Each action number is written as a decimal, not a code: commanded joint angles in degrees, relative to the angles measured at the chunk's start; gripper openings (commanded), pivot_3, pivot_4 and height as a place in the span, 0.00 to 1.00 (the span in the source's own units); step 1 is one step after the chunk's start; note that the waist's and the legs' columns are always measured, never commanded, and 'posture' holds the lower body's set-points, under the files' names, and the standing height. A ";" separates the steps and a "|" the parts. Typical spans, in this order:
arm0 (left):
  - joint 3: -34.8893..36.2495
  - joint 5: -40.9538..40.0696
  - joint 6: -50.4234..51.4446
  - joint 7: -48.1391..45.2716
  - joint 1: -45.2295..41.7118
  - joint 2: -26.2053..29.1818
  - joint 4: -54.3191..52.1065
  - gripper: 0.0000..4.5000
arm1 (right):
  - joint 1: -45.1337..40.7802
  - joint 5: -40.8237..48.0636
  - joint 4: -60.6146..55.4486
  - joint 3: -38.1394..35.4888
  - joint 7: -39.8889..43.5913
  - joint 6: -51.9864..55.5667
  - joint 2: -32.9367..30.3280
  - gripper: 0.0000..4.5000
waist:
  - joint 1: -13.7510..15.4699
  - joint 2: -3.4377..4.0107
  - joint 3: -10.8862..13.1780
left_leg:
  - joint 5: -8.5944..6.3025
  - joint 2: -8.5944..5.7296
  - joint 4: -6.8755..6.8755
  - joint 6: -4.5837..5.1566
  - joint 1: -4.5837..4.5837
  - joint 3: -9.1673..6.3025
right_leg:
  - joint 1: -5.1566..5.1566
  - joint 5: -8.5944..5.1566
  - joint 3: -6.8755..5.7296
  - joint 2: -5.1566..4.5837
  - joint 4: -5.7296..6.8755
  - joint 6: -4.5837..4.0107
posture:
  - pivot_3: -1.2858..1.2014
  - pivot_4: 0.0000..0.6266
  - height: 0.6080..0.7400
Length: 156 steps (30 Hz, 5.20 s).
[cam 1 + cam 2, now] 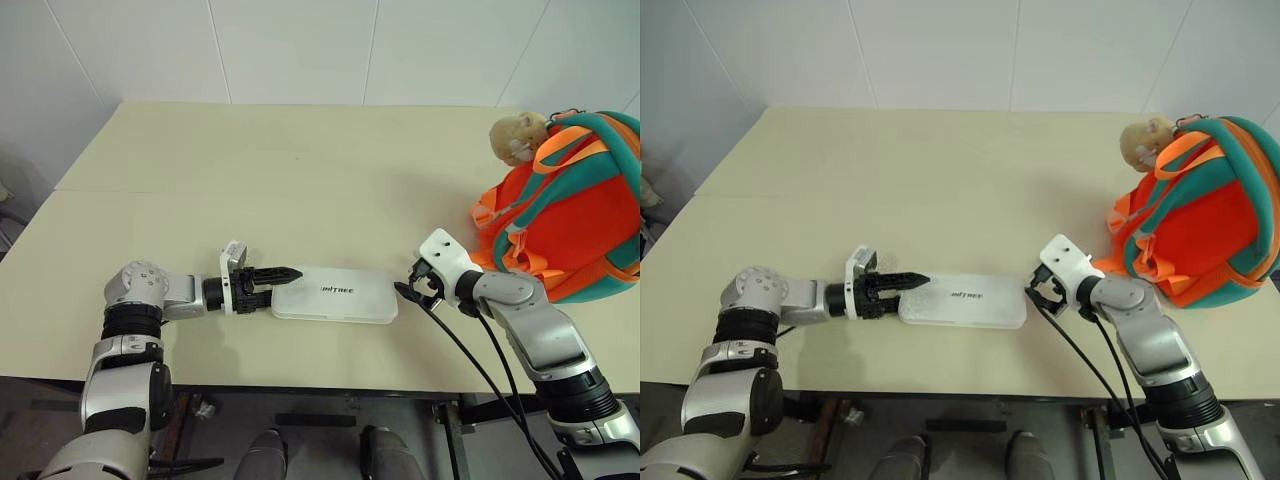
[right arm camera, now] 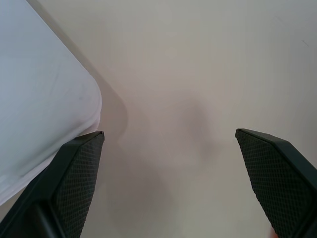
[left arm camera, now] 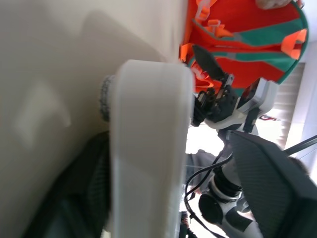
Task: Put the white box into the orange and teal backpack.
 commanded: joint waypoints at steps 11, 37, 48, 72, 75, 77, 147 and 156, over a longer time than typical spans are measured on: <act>-3.55 4.89 -2.18 -5.42 -1.08 0.30 -0.80 0.29 | -0.95 0.80 -3.33 -6.09 -2.49 0.71 -0.14 1.00 | -0.05 0.00 0.00 | 0.00 0.01 -0.01 0.00 -0.08 0.00 | -0.01 0.04 -0.02 0.00 -0.16 0.00 | 0.52 0.24 1.00; 0.06 4.41 -2.41 -12.63 -5.27 1.70 1.16 0.29 | 12.68 14.42 -13.46 -42.42 -16.94 3.29 9.55 1.00 | -0.64 0.00 0.01 | 0.04 0.07 -0.53 -0.03 -0.09 0.06 | -0.16 0.02 -0.12 -0.03 -0.45 -0.19 | 0.52 0.24 1.00; 1.57 4.17 -2.12 -12.06 -4.97 1.23 0.44 0.29 | -2.83 15.96 3.54 -37.55 -19.03 -7.17 8.59 1.00 | -1.51 0.02 0.01 | 0.11 0.06 -0.74 -0.02 -0.09 0.03 | -0.20 0.15 -0.11 -0.03 -0.40 -0.08 | 0.52 0.24 1.00; 13.94 6.90 -17.35 -2.25 -7.86 3.12 5.47 0.29 | -21.33 16.43 11.40 -24.62 -18.52 -9.54 9.62 0.00 | -1.83 0.08 0.05 | 0.17 0.07 -0.84 -0.13 -0.09 0.03 | -0.35 0.14 -0.08 -0.01 -0.25 -0.08 | 0.52 0.24 1.00; 16.28 8.57 -26.20 0.07 -10.20 4.48 10.16 0.29 | -22.19 20.65 6.62 -23.38 -17.06 -5.86 11.36 0.00 | -1.88 0.08 0.06 | 0.17 0.07 -0.85 -0.13 -0.10 0.03 | -0.35 0.14 -0.09 -0.01 -0.27 -0.08 | 0.52 0.24 1.00; 16.63 9.04 -29.17 -0.80 -11.69 5.66 12.07 0.29 | -22.19 24.19 2.17 -21.95 -15.85 -1.75 12.49 0.00 | -2.04 0.10 0.07 | 0.17 0.08 -0.88 -0.13 -0.13 0.04 | -0.44 0.14 -0.08 0.00 -0.23 -0.08 | 0.52 0.24 1.00; -10.47 5.29 -49.88 -57.70 -13.09 23.75 -0.44 0.29 | -6.39 51.44 -14.99 -16.57 22.18 1.83 -12.38 0.00 | -1.43 -0.26 0.30 | 0.09 0.10 -0.64 -0.01 -0.28 0.03 | -0.46 -0.05 -0.09 0.01 -0.03 -0.05 | 0.52 0.24 1.00; -20.25 3.81 -56.49 -57.70 -16.41 27.13 -2.64 0.29 | -6.25 50.37 -14.30 -16.13 22.24 1.23 -12.00 0.00 | -1.43 -0.26 0.31 | 0.08 0.11 -0.65 -0.01 -0.29 0.03 | -0.46 -0.07 -0.09 0.02 -0.06 -0.07 | 0.52 0.24 1.00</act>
